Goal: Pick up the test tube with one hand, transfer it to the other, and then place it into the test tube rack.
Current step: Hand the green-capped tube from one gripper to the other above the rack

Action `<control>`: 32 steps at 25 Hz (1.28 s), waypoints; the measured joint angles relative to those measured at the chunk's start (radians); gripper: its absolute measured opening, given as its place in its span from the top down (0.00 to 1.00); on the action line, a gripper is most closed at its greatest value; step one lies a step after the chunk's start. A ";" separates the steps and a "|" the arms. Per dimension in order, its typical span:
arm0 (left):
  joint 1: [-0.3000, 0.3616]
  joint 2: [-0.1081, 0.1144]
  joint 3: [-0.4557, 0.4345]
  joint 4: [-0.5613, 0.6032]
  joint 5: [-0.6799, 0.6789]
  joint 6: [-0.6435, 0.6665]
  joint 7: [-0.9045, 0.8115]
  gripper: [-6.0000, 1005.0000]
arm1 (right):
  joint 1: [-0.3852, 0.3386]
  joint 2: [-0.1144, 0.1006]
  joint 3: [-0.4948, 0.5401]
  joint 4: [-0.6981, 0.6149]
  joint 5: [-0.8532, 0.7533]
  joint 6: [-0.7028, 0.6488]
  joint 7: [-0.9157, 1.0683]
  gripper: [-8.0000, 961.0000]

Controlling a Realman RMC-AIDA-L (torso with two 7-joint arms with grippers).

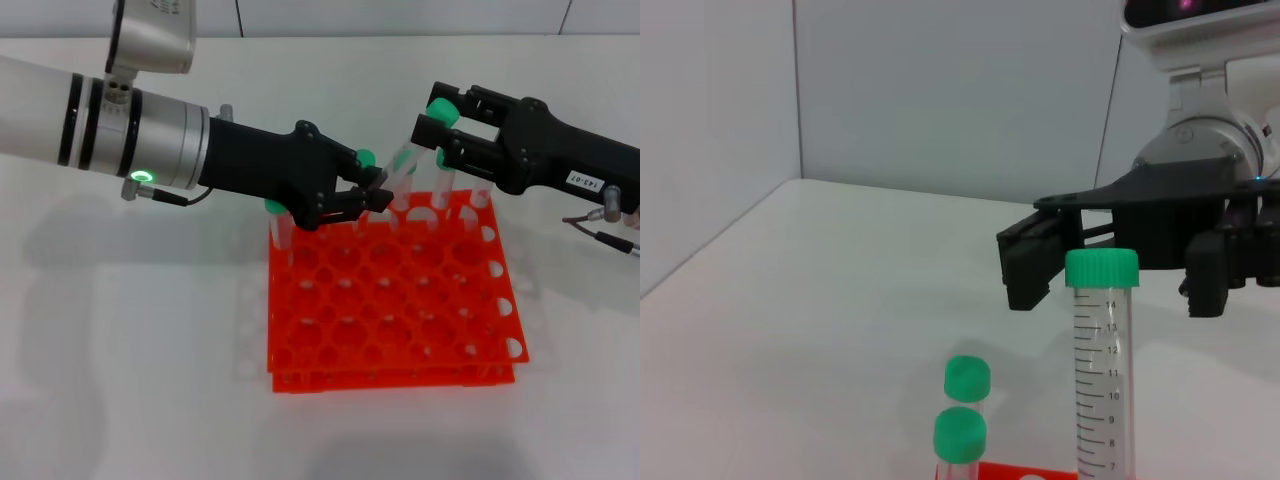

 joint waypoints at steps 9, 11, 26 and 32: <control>-0.002 -0.003 0.000 0.000 -0.001 -0.009 0.000 0.80 | 0.001 0.000 -0.011 0.004 0.020 0.003 -0.011 0.38; -0.002 -0.004 0.002 0.000 -0.001 -0.015 0.000 0.80 | 0.001 0.000 -0.011 0.005 0.020 0.003 -0.014 0.39; -0.009 -0.010 0.006 0.000 -0.001 -0.016 0.000 0.76 | 0.011 0.000 -0.026 0.016 0.024 0.005 -0.029 0.62; -0.010 -0.010 0.006 0.000 0.001 -0.016 0.000 0.74 | 0.011 0.000 -0.026 0.016 0.025 0.005 -0.030 0.70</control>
